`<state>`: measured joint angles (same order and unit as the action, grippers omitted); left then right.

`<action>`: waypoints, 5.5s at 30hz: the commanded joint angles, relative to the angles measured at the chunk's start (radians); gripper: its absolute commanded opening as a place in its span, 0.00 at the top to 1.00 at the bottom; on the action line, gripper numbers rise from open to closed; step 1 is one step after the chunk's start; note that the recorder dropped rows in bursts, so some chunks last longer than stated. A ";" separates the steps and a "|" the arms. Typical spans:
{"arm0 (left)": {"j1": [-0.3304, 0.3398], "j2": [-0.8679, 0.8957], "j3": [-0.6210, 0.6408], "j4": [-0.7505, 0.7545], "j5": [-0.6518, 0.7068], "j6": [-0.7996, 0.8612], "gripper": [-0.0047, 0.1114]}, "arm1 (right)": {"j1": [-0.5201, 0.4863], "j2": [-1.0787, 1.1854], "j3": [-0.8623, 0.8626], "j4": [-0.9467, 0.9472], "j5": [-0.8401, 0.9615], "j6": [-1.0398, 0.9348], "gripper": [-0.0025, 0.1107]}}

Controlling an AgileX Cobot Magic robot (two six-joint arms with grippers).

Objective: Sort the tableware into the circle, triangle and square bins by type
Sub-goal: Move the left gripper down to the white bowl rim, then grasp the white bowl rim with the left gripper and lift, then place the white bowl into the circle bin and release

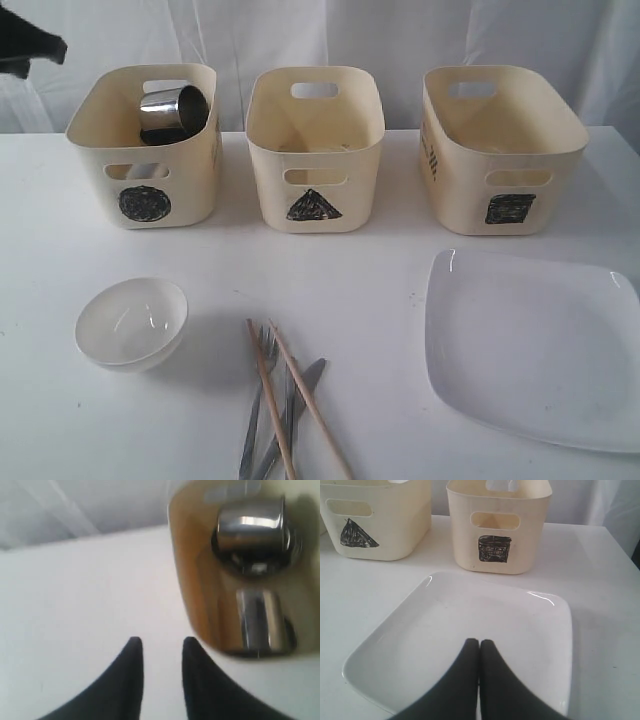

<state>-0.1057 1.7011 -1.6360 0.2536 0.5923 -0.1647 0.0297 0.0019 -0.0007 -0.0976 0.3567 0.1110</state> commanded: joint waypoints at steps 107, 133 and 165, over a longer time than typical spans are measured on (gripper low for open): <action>0.001 -0.087 0.308 -0.545 -0.880 0.359 0.96 | -0.006 -0.002 0.001 -0.006 -0.006 0.031 0.98; -0.007 0.224 0.308 0.092 -1.211 0.129 0.44 | -0.006 -0.002 0.001 -0.006 -0.006 0.031 0.98; 0.019 -0.311 0.453 0.148 -0.415 -0.140 0.96 | -0.006 -0.002 0.001 -0.006 -0.006 0.031 0.98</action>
<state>-0.1039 1.4843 -1.2644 0.4319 0.2128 -0.2791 0.0297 0.0019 -0.0007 -0.0976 0.3567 0.1370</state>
